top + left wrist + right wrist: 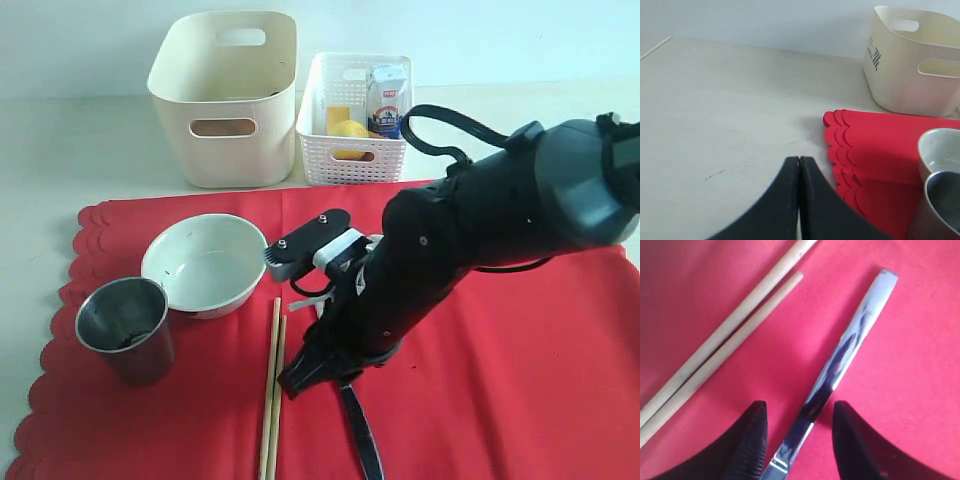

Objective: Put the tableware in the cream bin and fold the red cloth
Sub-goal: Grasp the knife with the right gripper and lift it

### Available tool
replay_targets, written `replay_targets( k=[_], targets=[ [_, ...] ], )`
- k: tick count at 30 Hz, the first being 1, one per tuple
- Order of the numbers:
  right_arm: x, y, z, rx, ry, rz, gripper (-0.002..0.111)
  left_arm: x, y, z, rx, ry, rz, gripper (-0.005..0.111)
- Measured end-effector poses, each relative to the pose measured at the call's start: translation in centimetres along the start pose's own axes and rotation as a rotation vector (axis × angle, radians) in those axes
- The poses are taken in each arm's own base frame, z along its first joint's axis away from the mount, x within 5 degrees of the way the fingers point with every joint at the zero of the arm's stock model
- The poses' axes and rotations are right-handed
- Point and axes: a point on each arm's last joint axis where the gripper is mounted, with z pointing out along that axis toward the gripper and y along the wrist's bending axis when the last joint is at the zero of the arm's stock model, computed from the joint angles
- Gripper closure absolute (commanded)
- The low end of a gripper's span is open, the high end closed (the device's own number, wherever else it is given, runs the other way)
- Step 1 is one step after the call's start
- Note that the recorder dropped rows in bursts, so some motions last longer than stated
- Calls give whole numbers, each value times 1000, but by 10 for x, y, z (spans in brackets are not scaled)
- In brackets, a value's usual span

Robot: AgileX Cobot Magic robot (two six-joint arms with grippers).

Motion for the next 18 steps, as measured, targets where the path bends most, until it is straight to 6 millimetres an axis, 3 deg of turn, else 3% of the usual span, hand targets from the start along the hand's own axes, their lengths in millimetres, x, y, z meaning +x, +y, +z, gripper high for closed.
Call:
replay_targets(
  k=[5,14,18],
  targets=[
    [-5,0,6,1,5,-1,73,0,0,0,0,0,0,107],
    [-9,-1,11,8,8,-16,108,0,0,0,0,0,0,107],
    [-9,-1,11,12,8,-24,108,0,0,0,0,0,0,107]
  ],
)
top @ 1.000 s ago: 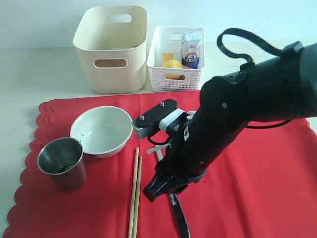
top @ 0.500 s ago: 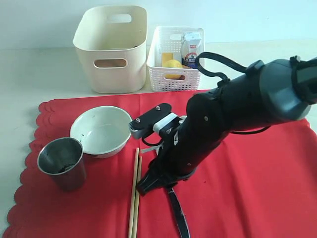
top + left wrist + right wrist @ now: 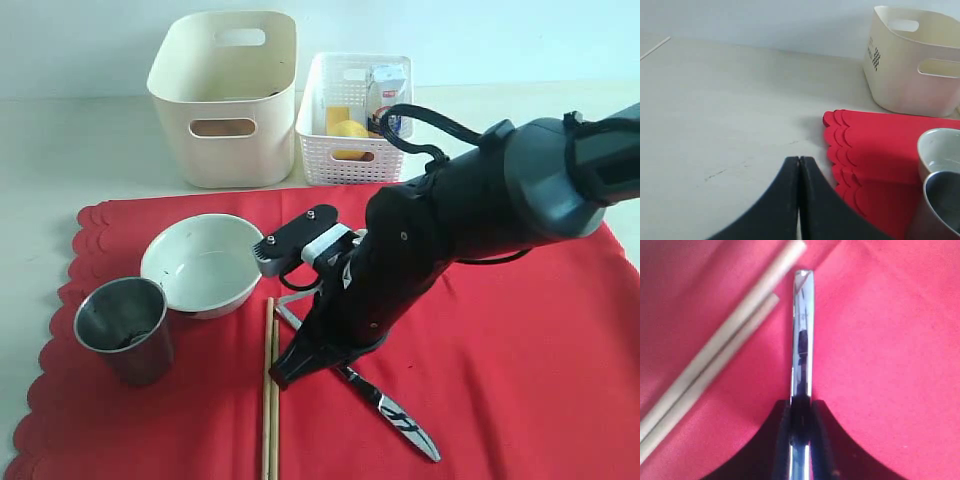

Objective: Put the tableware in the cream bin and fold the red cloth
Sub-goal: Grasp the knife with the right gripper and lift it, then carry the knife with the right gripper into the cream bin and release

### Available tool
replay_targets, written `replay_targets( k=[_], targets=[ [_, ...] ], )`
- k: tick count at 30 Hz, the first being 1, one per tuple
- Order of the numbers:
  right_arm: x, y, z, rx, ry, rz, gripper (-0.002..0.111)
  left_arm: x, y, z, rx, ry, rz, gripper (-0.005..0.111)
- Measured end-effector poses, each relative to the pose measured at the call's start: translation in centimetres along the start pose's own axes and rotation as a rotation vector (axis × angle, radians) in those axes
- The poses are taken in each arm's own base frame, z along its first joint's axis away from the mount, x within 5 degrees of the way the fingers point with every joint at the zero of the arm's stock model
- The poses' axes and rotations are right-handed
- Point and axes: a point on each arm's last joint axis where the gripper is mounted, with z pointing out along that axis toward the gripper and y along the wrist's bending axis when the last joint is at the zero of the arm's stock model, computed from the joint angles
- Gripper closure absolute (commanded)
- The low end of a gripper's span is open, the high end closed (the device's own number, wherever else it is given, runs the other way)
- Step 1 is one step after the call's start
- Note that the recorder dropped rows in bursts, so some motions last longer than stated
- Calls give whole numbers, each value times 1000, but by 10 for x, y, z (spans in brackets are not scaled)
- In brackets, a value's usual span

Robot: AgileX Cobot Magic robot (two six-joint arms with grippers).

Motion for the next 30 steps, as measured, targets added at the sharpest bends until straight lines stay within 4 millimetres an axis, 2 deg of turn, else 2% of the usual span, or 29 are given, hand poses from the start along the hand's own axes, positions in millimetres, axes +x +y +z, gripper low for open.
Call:
replay_targets(
  k=[6,11,22,30],
  targets=[
    [0,-1,-1,9,2,-16,108,0,0,0,0,0,0,107],
    [2,-2,-15,37,17,-35,108,0,0,0,0,0,0,107],
    [-11,-2,-89,109,-171,-77,108,0,0,0,0,0,0,107],
    [-51,2,-137,148,-302,-119,108,0,0,0,0,0,0,107]
  ],
)
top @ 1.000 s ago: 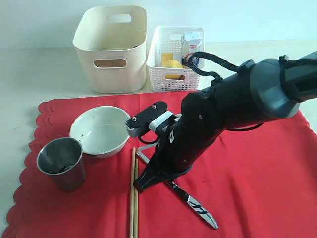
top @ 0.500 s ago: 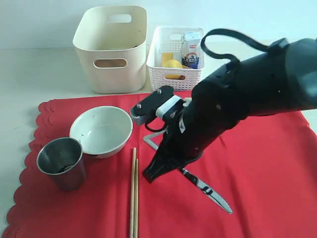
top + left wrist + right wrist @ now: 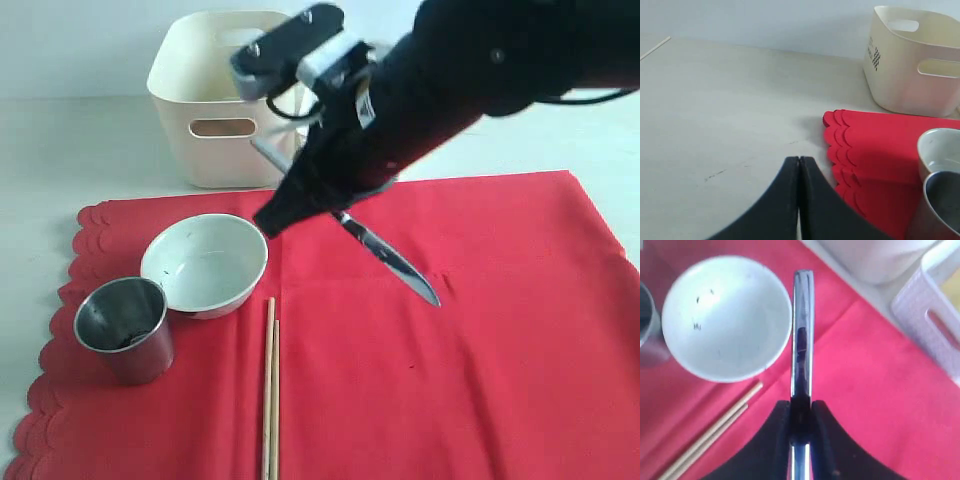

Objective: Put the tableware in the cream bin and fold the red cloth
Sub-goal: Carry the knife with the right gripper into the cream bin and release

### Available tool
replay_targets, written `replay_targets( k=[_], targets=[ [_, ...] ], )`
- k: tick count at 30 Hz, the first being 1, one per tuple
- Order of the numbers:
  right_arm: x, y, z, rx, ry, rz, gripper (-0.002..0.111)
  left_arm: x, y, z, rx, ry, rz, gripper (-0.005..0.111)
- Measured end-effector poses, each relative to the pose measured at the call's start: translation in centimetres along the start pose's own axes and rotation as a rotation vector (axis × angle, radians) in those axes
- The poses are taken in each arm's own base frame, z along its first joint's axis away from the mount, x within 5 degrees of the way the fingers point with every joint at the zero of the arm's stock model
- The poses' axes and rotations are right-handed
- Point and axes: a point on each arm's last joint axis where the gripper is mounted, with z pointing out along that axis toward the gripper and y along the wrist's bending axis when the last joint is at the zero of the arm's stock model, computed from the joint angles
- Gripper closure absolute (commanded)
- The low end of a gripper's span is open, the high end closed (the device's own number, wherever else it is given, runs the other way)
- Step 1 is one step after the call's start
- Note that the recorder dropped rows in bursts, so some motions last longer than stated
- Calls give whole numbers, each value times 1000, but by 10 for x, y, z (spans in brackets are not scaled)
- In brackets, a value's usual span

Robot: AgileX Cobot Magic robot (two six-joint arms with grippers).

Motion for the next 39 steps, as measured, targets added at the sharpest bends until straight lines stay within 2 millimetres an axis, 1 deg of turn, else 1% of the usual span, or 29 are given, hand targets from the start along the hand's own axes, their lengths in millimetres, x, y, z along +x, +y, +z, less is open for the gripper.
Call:
replay_targets(
  k=[5,7,10,14,17,20,22,23,26,27,31,35,39],
  targets=[
    [-42,-4,-26,20,-154,-14,108,0,0,0,0,0,0,107],
    [-60,-7,-33,39,-227,-34,108,0,0,0,0,0,0,107],
    [-81,-9,-37,63,-326,-67,108,0,0,0,0,0,0,107],
    [-108,-8,-30,81,-481,-117,108,0,0,0,0,0,0,107],
    [-123,-6,-16,98,-585,-187,108,0,0,0,0,0,0,107],
    [-134,-2,2,116,-678,-291,108,0,0,0,0,0,0,107],
    [-140,0,15,118,-717,-340,108,0,0,0,0,0,0,107],
    [-143,2,25,117,-727,-363,108,0,0,0,0,0,0,107],
    [-153,2,44,118,-756,-383,108,0,0,0,0,0,0,107],
    [-154,0,54,121,-751,-387,108,0,0,0,0,0,0,107],
    [-161,-20,83,154,-739,-367,108,0,0,0,0,0,0,107],
    [-167,-37,104,182,-740,-349,108,0,0,0,0,0,0,107],
    [-168,-47,122,196,-735,-340,108,0,0,0,0,0,0,107]
  ],
)
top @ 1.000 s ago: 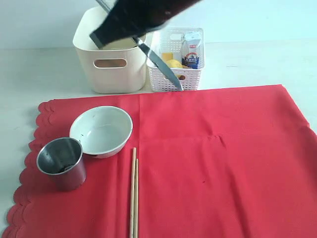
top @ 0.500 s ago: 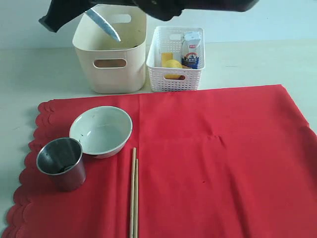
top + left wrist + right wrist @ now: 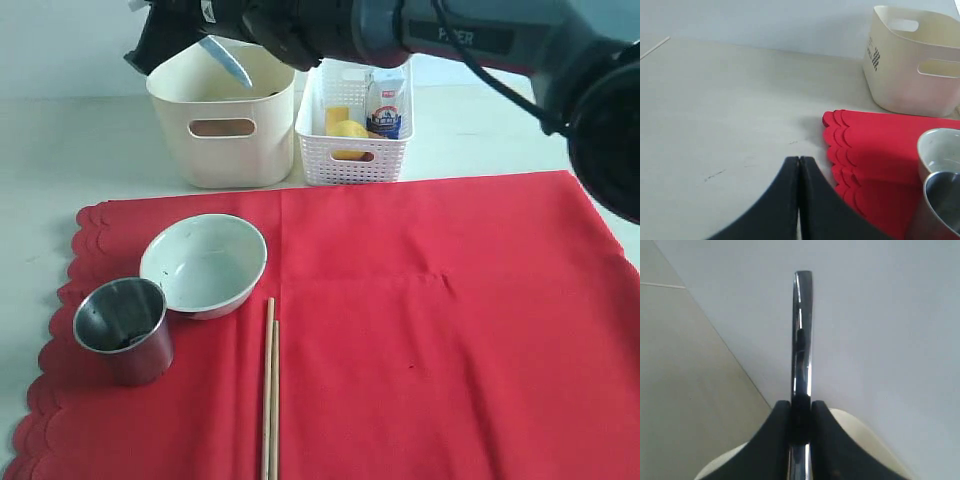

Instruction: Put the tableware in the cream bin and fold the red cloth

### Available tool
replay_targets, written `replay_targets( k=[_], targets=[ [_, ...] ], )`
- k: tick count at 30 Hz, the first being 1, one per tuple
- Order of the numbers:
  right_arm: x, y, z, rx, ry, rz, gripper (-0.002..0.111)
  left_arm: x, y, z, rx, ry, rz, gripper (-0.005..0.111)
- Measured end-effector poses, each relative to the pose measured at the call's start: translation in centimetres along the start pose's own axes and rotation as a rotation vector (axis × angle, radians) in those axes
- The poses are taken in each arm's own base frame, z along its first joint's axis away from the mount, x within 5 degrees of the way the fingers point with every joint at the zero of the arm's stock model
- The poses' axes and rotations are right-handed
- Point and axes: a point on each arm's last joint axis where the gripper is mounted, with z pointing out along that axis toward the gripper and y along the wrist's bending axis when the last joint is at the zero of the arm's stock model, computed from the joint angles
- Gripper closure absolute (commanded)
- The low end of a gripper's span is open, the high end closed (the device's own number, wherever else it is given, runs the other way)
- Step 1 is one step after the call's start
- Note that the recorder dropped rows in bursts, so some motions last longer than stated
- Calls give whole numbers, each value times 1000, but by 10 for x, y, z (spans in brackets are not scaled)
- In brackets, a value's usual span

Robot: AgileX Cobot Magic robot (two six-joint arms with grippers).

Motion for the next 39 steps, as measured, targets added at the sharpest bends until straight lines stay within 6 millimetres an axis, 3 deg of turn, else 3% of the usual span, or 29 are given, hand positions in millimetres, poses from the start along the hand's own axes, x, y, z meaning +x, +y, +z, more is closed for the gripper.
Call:
replay_targets(
  k=[9,15,19,25,30,39],
  targets=[
    [44,7,19,-7,154,6,108,0,0,0,0,0,0,107],
    [52,8,18,5,239,86,79,0,0,0,0,0,0,107],
    [56,7,16,13,294,119,75,0,0,0,0,0,0,107],
    [24,-15,-8,80,352,235,75,0,0,0,0,0,0,107],
    [-18,-44,-60,151,506,325,76,0,0,0,0,0,0,107],
    [-48,-62,-121,138,723,298,76,0,0,0,0,0,0,107]
  ],
)
